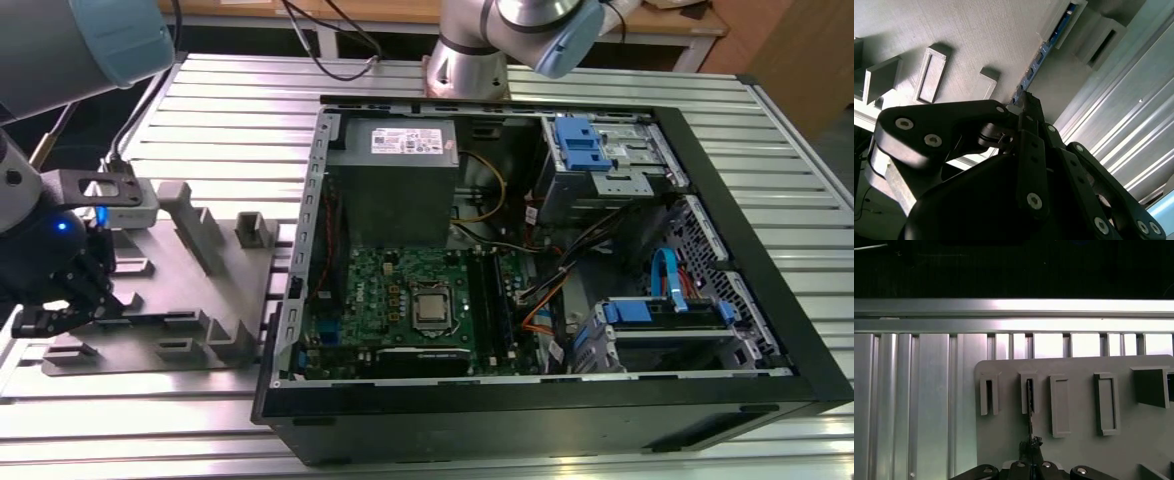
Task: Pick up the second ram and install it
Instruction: 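Pick up the second ram and move it above second insertion slot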
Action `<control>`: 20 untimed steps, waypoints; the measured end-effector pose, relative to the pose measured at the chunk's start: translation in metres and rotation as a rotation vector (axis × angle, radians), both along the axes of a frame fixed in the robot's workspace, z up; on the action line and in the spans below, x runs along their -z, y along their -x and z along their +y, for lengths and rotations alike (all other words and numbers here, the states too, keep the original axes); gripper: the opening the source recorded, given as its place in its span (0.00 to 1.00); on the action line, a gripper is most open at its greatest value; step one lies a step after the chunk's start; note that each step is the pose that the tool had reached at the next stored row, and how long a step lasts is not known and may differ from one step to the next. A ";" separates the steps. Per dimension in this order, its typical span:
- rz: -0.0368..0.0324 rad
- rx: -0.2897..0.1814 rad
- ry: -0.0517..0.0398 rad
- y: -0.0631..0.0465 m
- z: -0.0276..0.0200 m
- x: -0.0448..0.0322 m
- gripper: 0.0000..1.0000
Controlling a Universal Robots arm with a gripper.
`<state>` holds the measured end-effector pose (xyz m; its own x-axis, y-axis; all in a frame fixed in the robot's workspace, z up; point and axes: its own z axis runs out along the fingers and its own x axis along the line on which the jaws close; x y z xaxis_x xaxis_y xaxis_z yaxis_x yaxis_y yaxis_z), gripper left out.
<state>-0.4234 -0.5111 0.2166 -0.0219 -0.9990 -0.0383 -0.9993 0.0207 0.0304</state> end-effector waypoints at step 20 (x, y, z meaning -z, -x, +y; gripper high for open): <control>-0.0011 -0.011 -0.0055 0.000 0.0007 0.0115 0.33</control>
